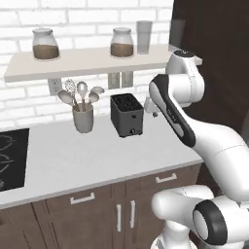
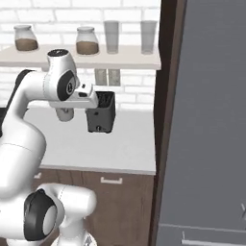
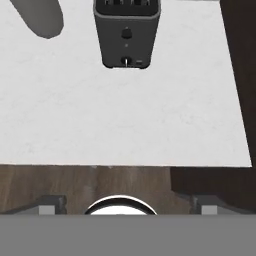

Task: Take a straw from the drawer in front and place it inside the glass cup on the dining counter.

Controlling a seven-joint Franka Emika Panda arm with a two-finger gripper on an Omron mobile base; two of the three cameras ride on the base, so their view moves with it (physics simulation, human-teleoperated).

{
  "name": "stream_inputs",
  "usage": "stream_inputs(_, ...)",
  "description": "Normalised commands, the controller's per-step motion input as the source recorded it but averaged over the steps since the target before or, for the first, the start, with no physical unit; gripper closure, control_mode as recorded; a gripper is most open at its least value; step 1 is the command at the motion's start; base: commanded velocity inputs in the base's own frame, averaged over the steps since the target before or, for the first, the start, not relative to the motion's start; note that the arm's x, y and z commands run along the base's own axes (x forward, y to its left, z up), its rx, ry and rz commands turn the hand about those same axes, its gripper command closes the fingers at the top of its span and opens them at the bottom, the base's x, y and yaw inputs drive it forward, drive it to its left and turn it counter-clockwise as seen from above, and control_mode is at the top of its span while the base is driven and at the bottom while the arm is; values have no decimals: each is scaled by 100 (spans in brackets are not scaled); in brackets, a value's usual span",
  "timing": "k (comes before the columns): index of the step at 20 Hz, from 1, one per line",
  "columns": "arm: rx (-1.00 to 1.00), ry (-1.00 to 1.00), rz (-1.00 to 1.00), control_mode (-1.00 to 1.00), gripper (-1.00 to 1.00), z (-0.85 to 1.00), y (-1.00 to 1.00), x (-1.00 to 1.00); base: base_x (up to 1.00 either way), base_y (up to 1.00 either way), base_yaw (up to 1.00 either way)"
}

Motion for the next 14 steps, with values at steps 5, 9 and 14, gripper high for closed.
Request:
stream_inputs(5,0,0,0,100,-100,0,0,0,0,65,-51)
stream_inputs(9,0,0,0,100,-100,0,0,0,0,67,-70)
stream_inputs(14,0,0,0,100,-100,0,0,0,0,61,-72)
